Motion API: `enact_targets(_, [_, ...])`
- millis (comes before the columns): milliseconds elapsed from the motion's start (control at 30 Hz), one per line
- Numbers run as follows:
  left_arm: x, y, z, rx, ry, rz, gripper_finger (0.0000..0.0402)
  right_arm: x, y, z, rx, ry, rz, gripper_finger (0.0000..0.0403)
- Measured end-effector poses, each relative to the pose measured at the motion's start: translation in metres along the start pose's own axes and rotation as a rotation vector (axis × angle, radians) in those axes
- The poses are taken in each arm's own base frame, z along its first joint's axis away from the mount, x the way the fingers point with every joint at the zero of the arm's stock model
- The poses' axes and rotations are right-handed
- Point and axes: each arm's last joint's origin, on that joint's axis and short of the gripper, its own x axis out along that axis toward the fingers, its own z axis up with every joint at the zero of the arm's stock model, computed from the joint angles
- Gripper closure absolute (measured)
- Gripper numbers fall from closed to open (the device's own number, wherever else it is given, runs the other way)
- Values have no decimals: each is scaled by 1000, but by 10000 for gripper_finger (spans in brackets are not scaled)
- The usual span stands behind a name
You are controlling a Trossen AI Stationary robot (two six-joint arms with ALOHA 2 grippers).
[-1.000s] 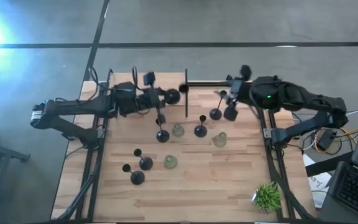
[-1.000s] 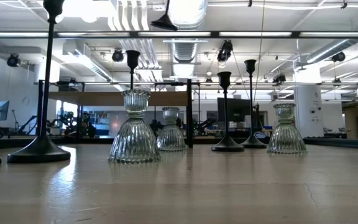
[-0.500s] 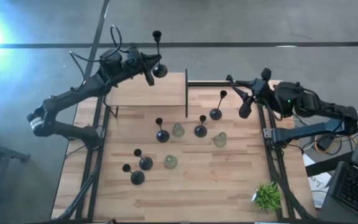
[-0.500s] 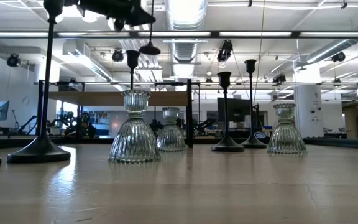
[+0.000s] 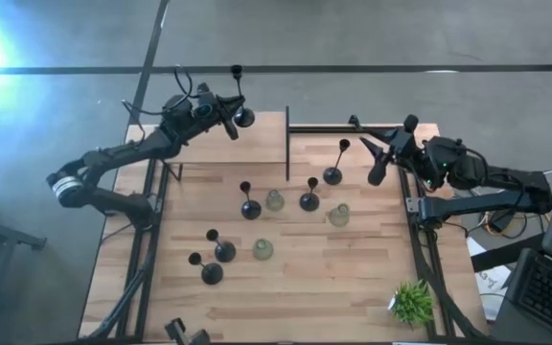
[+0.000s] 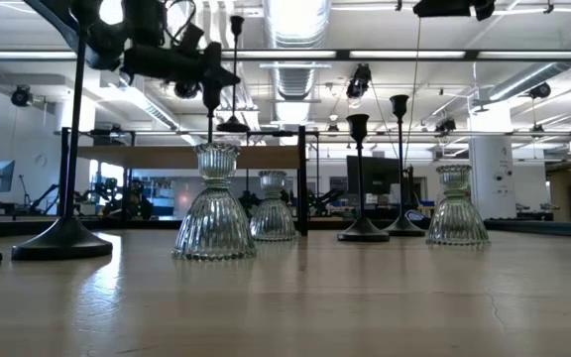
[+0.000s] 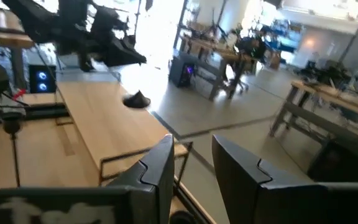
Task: Pick & Place candle stick holders
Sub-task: Put the large black candle holder on the shelf
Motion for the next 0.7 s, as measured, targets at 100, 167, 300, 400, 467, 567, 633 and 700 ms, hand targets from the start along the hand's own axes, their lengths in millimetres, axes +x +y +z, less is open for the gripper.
enact_targets(100, [7, 1, -6, -2, -1, 1, 385, 4, 3, -5, 0, -19, -7, 296])
enact_targets(167, [14, 2, -9, -3, 7, 2, 385, 7, 3, -9, -5, -12, -23, 298])
enact_targets(300, [28, 3, -20, -7, 30, 1, 385, 12, 1, -12, 0, 4, -44, 303])
enact_targets(400, [35, 4, -26, -20, 19, 2, 385, 12, 0, -13, 0, 16, -53, 305])
enact_targets(467, [38, 4, -30, -28, 1, -1, 385, 10, -1, -13, -2, 18, -52, 304])
enact_targets(567, [41, 5, -31, -34, -34, 0, 385, 7, -3, -12, 0, 7, -50, 300])
enact_targets(633, [44, 5, -33, -45, -50, -5, 385, 6, -3, -12, 2, 3, -53, 298])
enact_targets(700, [48, 5, -36, -52, -42, -12, 385, 6, -4, -11, 4, 0, -54, 296])
